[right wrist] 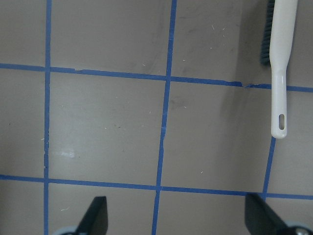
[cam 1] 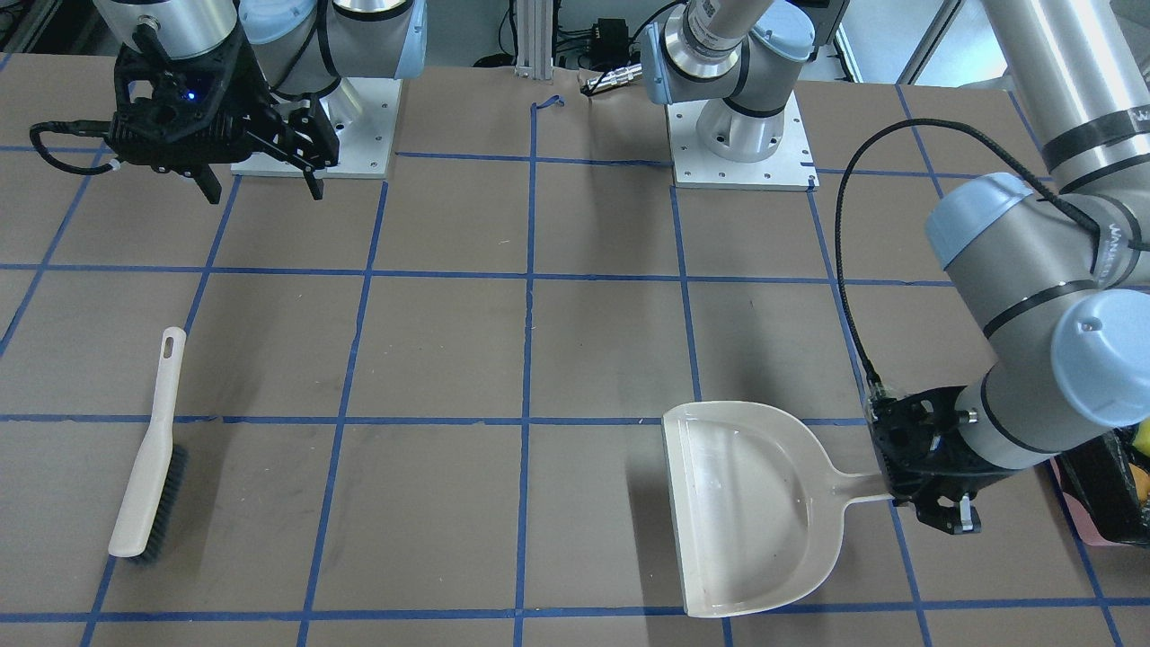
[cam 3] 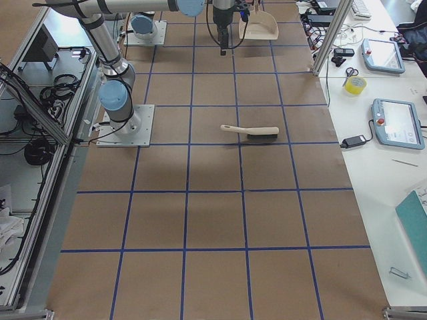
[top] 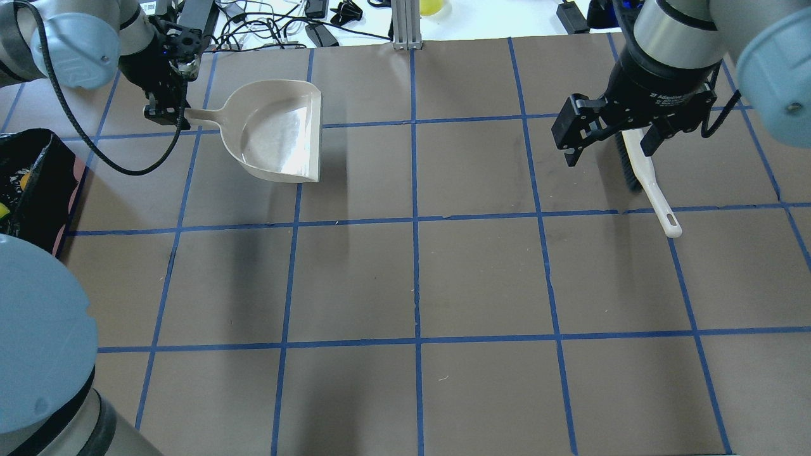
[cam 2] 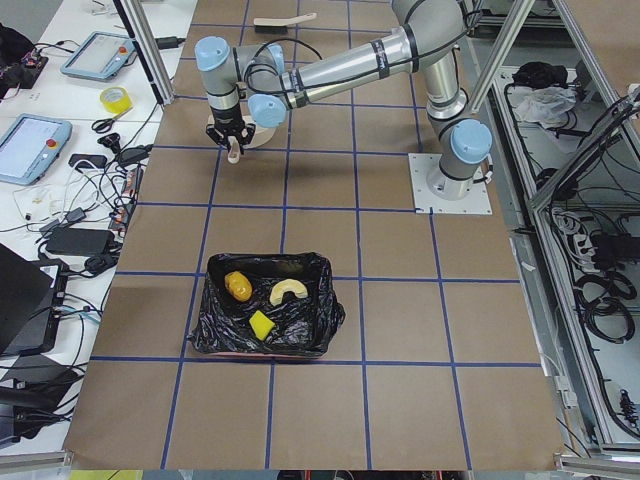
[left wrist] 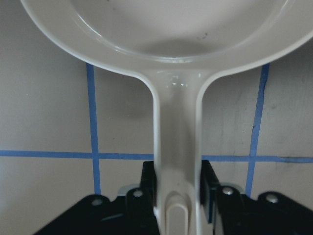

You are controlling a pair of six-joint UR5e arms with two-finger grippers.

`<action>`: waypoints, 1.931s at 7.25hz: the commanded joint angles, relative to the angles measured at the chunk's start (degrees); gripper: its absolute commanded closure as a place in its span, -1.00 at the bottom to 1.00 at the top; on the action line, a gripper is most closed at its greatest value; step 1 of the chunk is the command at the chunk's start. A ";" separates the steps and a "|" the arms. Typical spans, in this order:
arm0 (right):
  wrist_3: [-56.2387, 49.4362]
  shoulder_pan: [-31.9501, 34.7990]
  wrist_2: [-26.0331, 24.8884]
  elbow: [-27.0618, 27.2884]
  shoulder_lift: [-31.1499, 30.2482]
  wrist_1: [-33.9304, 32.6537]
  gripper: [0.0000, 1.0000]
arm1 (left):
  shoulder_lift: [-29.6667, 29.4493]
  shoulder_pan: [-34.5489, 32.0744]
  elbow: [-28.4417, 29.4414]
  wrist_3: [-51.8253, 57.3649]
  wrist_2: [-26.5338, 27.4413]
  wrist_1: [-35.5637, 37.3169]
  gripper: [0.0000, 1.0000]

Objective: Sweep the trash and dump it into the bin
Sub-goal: 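Bring the empty dustpan back over the table with the left gripper, then lower the dustpan onto the table with the left gripper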

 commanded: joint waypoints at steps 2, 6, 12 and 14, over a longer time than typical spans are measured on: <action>0.03 0.00 0.00 0.09 0.00 -0.01 -1.00 | -3.54 -1.08 -0.41 5.61 0.19 4.27 1.00; -0.05 0.00 0.00 0.09 0.00 0.07 -1.00 | -4.95 -1.17 -1.03 7.33 0.28 6.82 1.00; 0.04 0.00 0.00 0.09 0.00 0.16 -1.00 | -5.39 -0.82 -1.56 6.46 0.28 7.61 1.00; 0.04 0.00 0.00 0.09 0.00 0.07 -1.00 | -5.48 -0.73 -1.64 6.19 0.11 7.61 0.85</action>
